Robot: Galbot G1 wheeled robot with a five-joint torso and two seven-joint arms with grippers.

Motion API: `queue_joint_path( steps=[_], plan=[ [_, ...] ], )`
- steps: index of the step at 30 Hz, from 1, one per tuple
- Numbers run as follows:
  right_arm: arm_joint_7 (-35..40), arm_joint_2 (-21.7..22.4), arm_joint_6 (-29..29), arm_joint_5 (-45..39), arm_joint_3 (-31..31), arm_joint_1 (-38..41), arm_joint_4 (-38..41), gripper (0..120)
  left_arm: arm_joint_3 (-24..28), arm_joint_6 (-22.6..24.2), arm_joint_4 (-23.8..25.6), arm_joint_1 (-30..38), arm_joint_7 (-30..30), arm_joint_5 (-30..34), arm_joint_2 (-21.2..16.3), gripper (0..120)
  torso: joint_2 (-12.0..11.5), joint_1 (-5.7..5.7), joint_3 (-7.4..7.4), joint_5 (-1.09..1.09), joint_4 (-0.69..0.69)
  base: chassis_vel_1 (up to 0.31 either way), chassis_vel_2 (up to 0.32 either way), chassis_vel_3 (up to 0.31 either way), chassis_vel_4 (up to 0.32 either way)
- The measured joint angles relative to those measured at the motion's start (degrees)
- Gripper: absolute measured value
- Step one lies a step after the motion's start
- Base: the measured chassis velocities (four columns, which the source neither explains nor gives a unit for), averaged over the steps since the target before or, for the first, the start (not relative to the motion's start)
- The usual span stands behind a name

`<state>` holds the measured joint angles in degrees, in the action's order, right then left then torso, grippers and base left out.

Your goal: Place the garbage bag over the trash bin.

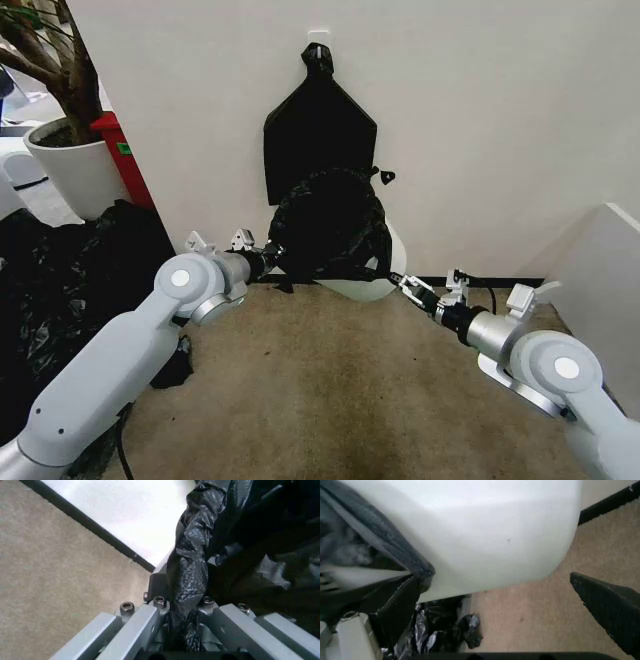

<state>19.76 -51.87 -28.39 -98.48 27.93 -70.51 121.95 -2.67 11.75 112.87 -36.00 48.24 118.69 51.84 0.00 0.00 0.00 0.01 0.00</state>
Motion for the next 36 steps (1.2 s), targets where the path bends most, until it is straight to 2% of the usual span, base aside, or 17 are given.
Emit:
queue_joint_path(
  steps=[15, 19, 24, 26, 27, 29, 32, 33, 36],
  plan=[
    [-6.92, 0.32, 1.15, 7.61, -0.58, -0.24, -2.26, 100, -0.01, -0.09, 1.87, 0.24, 0.53, 1.7, -0.73, 1, 0.0, 0.0, 0.0, 0.0, 0.01, 0.0, 0.0, 0.0, 0.0],
    [-6.1, 1.23, 1.35, 6.68, 1.15, -1.96, 0.58, 100, 0.11, 0.2, 1.73, -0.16, 0.11, -0.37, -1.17, 1, 0.0, 0.0, 0.0, -0.02, 0.0, 0.0, 0.0, 0.0, 0.0],
    [-3.93, 3.32, 0.98, 6.52, 3.78, -7.66, 8.97, 100, -0.19, 0.47, -0.53, -0.53, -1.26, -2.46, -0.68, 1, 0.0, 0.0, 0.0, -0.01, 0.0, 0.0, 0.0, 0.0, 0.0],
    [-4.21, 3.59, 0.92, 6.66, 5.93, -9.09, 9.54, 100, 0.19, 1.51, -0.82, -1.89, -4.86, -8.35, -1.85, 1, 0.0, 0.0, -0.01, 0.02, -0.05, 0.0, 0.0, 0.0, 0.0],
    [-4.21, 3.59, 0.92, 6.66, 5.93, -9.09, 9.54, 100, 0.19, 1.51, -0.82, -1.89, -4.86, -8.35, -1.85, 1, 0.0, 0.0, -0.01, 0.02, -0.05, 0.0, 0.0, 0.0, 0.0],
    [-4.23, 4.62, 0.76, 4.99, 8.65, -9.13, 9.89, 100, 0.85, 2.11, -0.86, -4.3, -10.49, -15.93, -3.68, 1, 0.0, 0.0, 0.0, 0.01, -0.02, 0.0, 0.0, 0.0, 0.0],
    [-3.84, 8.23, -0.43, -2.69, 13.83, -6.06, 8.99, 100, 1.19, 1.23, -0.58, -8.32, -18.92, -25.36, -5.53, 1, 0.0, 0.0, 0.0, -0.03, 0.02, 0.0, 0.0, 0.0, 0.0],
    [-3.84, 8.23, -0.43, -2.69, 13.83, -6.06, 8.99, 100, 1.19, 1.23, -0.58, -8.32, -18.92, -25.36, -5.53, 1, 0.0, 0.0, 0.0, -0.03, 0.02, 0.0, 0.0, 0.0, 0.0],
    [-0.95, 12.03, -1.32, -10.53, 15.66, -0.06, 5.29, 100, 1.95, -2.06, -2.0, -11.53, -28.81, -36.68, -7.09, 1, 0.0, 0.0, 0.0, 0.02, 0.0, 0.0, 0.0, 0.0, 0.0]
  ],
)
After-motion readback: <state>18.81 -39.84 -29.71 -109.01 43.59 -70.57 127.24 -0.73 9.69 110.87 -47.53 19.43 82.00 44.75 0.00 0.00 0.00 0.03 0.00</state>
